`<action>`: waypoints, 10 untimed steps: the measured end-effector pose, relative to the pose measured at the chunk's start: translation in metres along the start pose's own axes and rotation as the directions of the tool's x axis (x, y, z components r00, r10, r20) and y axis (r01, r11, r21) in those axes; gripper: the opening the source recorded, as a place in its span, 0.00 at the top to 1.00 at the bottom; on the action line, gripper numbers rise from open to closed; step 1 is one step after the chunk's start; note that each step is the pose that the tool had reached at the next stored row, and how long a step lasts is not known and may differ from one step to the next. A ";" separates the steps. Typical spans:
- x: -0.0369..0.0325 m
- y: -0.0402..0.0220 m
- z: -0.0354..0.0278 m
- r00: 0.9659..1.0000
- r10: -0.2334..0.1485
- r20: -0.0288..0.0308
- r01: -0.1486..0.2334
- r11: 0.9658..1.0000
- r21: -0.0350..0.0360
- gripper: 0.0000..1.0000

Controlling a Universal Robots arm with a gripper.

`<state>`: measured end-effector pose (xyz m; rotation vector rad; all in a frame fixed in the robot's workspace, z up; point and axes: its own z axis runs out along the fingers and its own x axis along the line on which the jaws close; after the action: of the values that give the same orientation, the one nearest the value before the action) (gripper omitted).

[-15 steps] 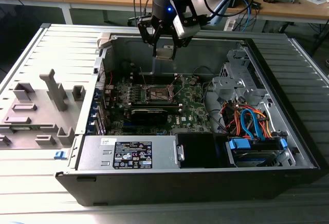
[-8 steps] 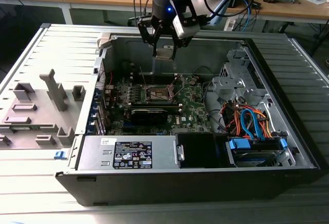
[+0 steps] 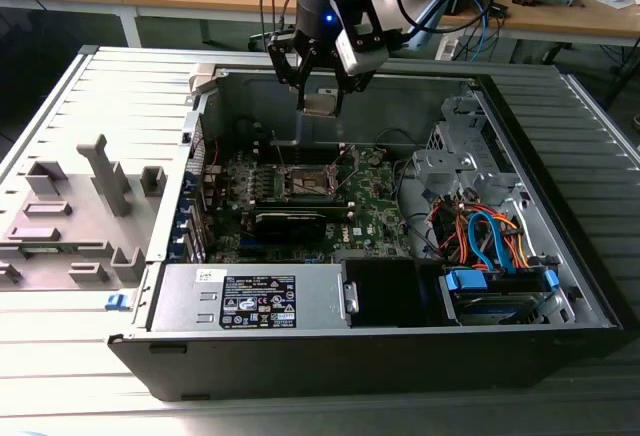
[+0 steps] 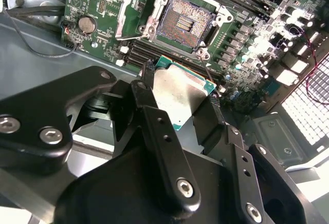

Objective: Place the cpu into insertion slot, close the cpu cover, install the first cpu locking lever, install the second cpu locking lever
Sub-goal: 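Place the cpu into insertion slot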

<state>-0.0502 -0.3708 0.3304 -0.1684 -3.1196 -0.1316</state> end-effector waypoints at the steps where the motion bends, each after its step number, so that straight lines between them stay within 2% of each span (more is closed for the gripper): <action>1: 0.0000 0.0000 0.0000 1.000 0.001 0.000 -0.001 1.000 0.000 0.46; 10: 0.0000 0.0000 0.0001 1.000 0.008 0.001 -0.008 1.000 0.000 0.46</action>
<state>-0.0502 -0.3708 0.3303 -0.1808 -3.1193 -0.1316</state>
